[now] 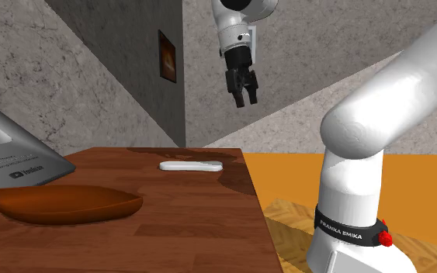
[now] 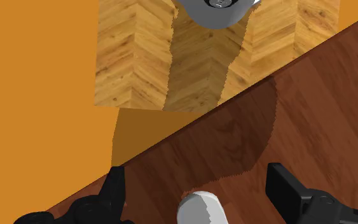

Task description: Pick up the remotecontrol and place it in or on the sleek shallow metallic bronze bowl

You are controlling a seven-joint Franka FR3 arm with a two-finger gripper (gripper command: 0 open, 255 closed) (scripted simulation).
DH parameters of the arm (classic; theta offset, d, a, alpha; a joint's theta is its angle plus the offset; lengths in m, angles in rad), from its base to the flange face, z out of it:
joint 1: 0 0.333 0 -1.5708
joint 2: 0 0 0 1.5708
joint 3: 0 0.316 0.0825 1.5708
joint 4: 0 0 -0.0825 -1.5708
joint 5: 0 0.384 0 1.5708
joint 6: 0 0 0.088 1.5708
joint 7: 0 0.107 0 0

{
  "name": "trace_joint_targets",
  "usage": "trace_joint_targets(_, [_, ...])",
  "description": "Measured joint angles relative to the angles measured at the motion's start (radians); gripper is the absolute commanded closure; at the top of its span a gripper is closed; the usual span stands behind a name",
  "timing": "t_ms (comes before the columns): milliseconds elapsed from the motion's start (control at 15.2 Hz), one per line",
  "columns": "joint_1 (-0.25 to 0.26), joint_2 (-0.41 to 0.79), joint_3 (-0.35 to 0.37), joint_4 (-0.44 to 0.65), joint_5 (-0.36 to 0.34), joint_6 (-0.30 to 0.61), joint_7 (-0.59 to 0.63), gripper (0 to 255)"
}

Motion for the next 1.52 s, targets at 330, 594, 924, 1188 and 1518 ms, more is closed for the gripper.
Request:
trace_joint_targets(330, [0.025, 0.061, -0.020, -0.039, -0.002, 0.127, -0.055, 0])
trace_joint_targets(594, [0.053, 0.159, -0.054, -0.065, -0.008, 0.292, -0.141, 0])
trace_joint_targets(924, [0.100, 0.311, -0.075, -0.063, 0.010, 0.491, -0.237, 0])
trace_joint_targets(1188, [0.136, 0.435, -0.091, -0.048, 0.033, 0.638, -0.328, 0])
trace_joint_targets(1518, [0.165, 0.565, -0.100, -0.017, 0.066, 0.768, -0.414, 0])
